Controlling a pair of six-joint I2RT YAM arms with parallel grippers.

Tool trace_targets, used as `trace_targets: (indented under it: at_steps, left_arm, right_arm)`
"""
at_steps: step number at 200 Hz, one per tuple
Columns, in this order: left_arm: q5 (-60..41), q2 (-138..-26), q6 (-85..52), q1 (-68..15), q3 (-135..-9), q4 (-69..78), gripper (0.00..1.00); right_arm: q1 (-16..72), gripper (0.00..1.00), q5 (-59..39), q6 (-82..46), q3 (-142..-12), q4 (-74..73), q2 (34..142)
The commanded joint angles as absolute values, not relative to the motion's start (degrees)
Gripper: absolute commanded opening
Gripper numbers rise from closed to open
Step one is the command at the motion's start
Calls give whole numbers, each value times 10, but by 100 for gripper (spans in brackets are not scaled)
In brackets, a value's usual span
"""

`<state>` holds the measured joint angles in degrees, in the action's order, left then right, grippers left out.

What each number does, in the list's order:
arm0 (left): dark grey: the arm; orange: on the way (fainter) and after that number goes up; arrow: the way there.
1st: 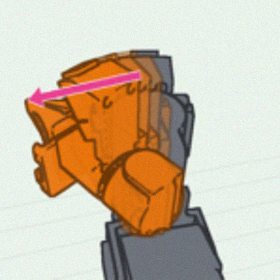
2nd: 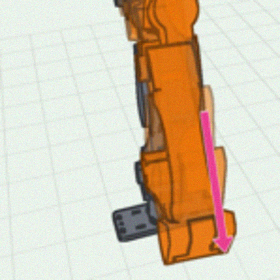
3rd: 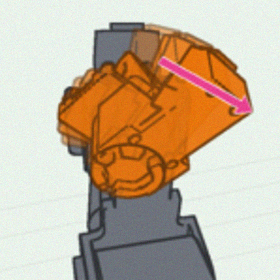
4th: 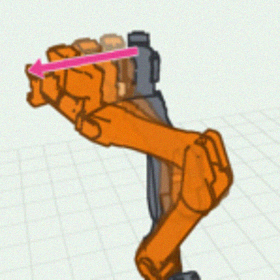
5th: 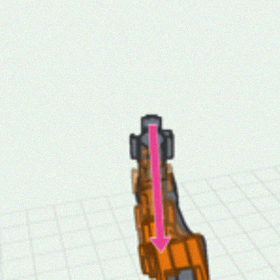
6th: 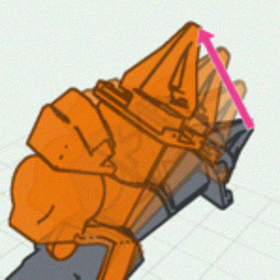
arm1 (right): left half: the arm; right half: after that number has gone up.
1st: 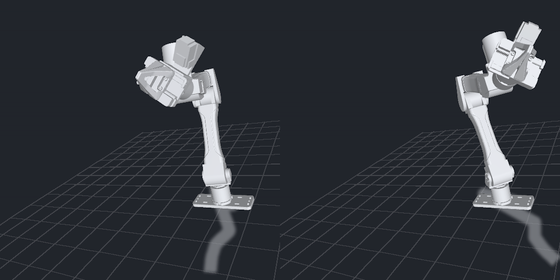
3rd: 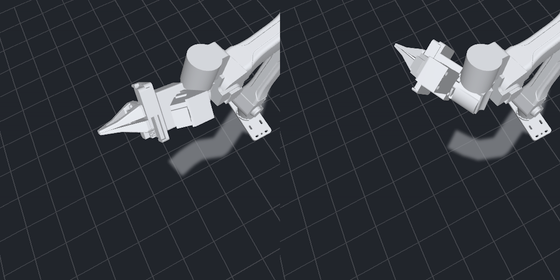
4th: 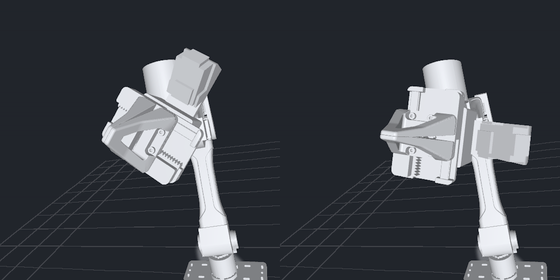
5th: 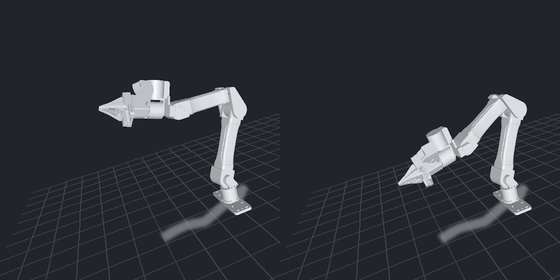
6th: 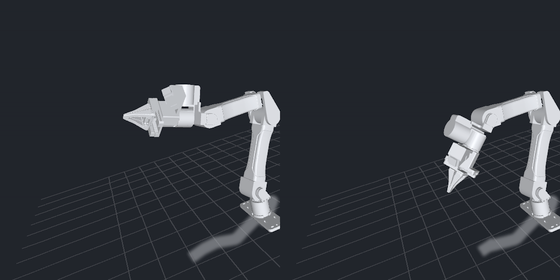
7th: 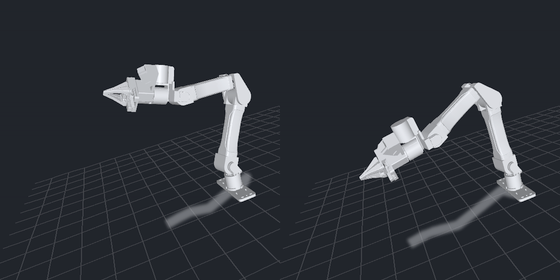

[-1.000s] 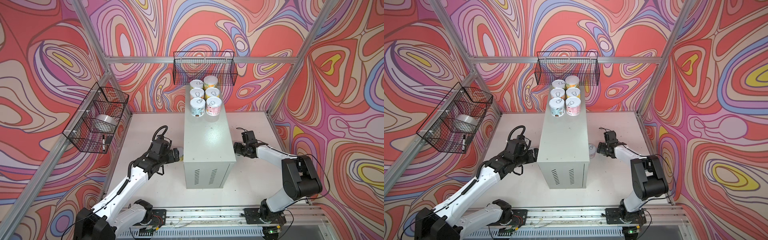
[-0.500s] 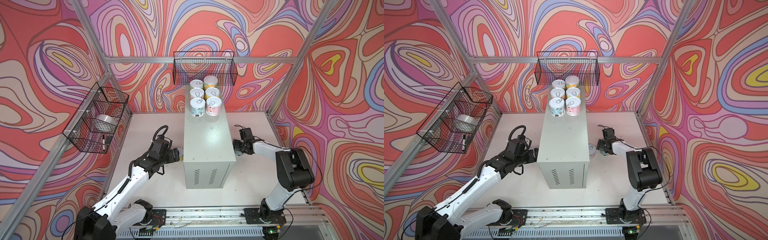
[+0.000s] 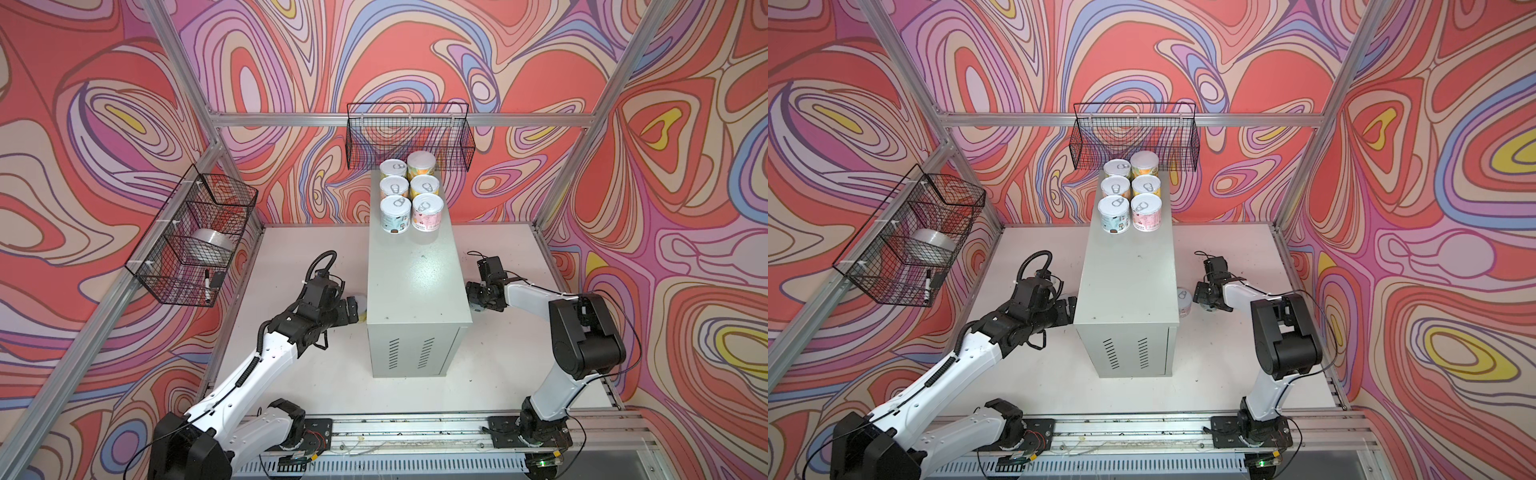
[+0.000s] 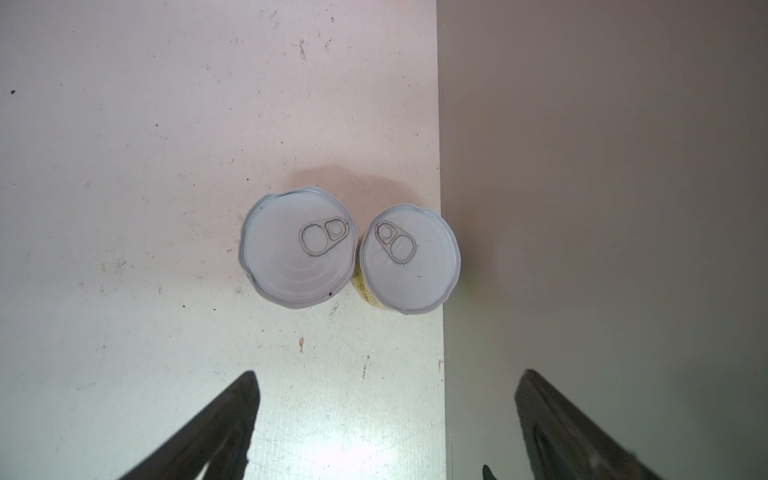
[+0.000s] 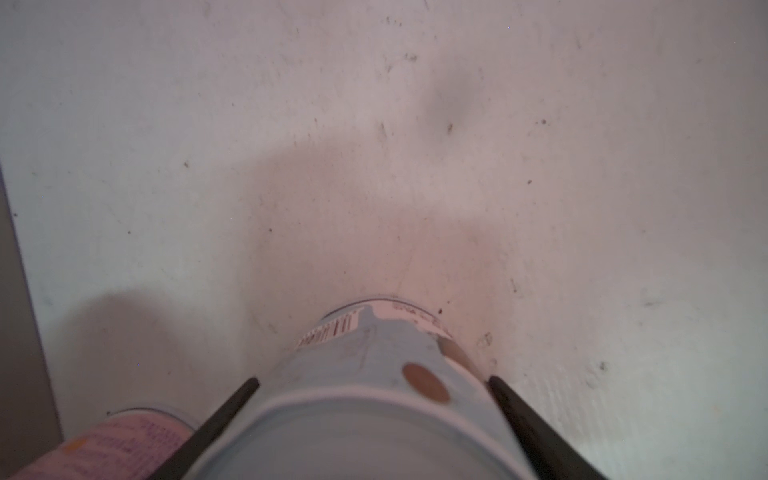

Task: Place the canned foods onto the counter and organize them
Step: 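Close the right gripper on the light-blue-labelled floor can and lift it, then carry the light-blue-labelled can with the right gripper up over the cabinet top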

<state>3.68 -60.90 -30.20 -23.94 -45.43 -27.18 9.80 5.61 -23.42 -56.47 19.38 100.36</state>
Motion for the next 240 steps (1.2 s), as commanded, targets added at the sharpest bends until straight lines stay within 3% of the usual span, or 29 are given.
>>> trace_targets:
  at_steps: [1, 14, 50, 152, 240]
  left_arm:
    - [48, -615, -297, -237, -453, -263, 97]
    - [48, -613, -298, -237, -452, -263, 97]
    - [37, -610, -288, -237, -460, -263, 97]
    - [54, -577, -271, -237, -478, -317, 96]
    - [50, -588, -269, -237, -495, -326, 96]
  right_arm:
    - [102, 81, 62, -239, -574, 210, 1012]
    - [102, 71, 67, -241, -573, 211, 1012]
    - [103, 0, 73, -242, -578, 231, 1003]
    - [106, 0, 49, -231, -663, 482, 799]
    - [120, 0, 33, -221, -936, 672, 721]
